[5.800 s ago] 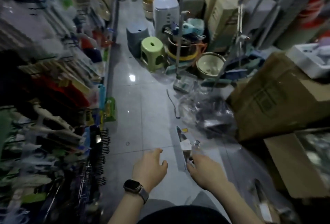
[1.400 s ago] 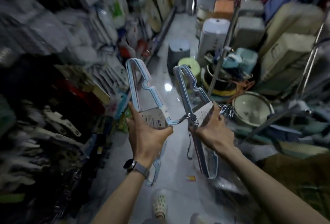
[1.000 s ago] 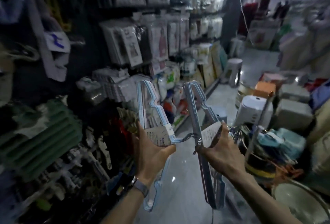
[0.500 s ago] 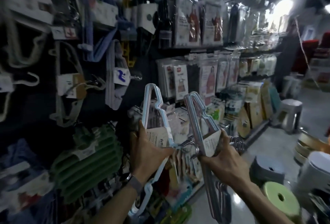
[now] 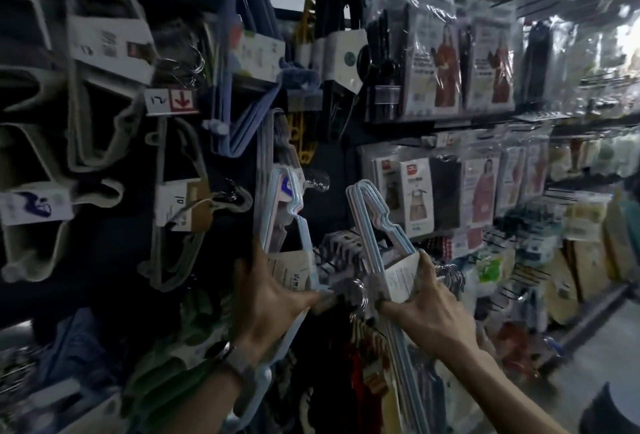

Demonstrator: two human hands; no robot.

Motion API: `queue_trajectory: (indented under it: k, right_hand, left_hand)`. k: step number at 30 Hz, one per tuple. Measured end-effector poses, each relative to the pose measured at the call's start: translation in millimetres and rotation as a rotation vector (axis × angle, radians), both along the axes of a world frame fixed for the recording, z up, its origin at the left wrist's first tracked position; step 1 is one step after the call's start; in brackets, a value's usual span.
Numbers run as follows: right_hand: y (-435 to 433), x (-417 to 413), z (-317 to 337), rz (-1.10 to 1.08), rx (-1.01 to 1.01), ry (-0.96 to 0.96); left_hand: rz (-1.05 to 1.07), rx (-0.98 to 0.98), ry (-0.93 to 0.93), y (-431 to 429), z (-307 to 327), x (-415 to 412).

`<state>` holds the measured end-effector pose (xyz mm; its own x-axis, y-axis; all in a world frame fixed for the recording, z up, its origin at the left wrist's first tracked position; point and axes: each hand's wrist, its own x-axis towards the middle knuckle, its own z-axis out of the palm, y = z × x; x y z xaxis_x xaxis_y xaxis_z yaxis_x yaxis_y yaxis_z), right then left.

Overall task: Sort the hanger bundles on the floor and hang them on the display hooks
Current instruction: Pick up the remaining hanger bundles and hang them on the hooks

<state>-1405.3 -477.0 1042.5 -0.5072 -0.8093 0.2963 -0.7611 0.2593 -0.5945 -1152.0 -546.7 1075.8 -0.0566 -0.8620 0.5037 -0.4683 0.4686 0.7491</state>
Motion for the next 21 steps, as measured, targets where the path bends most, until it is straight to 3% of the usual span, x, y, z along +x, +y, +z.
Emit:
queue_trajectory:
  k: [11, 15, 21]
  right_hand:
    - [-158, -27, 62, 0.17, -0.001, 0.007]
    - [-193, -25, 80, 0.22, -0.05, -0.016]
    - [-221, -16, 96, 0.25, -0.113, -0.052]
  left_hand:
    - [0.258, 0.04, -0.009, -89, 21, -6]
    - [0.391, 0.075, -0.058, -98, 27, -4]
    - [0.426, 0.101, -0.082, -102, 31, 3]
